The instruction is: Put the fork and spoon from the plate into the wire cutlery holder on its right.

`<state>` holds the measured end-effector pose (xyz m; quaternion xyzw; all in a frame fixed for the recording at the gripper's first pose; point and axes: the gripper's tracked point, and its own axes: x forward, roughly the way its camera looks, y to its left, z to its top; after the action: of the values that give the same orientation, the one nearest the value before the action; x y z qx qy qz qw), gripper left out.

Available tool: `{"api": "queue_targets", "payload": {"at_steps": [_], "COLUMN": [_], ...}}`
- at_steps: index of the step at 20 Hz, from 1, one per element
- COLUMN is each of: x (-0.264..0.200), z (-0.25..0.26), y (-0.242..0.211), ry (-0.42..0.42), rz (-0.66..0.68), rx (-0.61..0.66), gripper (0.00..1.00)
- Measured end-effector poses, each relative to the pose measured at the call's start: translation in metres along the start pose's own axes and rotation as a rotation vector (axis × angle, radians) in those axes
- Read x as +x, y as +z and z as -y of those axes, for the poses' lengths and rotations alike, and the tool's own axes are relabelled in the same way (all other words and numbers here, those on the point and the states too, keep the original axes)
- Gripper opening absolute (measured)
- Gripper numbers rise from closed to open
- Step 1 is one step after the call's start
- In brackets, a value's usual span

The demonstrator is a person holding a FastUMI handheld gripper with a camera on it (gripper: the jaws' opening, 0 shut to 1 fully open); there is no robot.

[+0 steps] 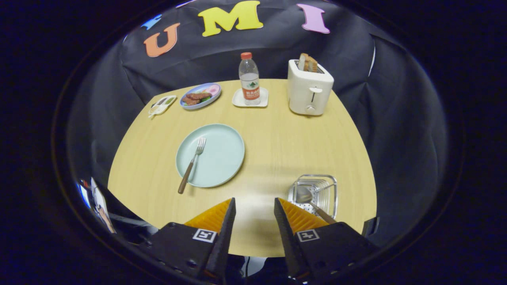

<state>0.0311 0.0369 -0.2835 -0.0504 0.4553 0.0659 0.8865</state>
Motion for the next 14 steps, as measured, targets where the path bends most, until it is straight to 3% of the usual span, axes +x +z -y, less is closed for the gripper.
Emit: {"api": "queue_targets", "payload": {"at_steps": [4, 8, 14], "x": [0.020, 0.037, 0.077], "z": [-0.038, -0.081, -0.127], "y": [0.004, 0.014, 0.020], "ry": [0.008, 0.038, 0.045], "rz": [0.011, 0.036, 0.042], "rx": [-0.040, -0.053, 0.001], "gripper": [0.80, 0.91, 0.94]}}
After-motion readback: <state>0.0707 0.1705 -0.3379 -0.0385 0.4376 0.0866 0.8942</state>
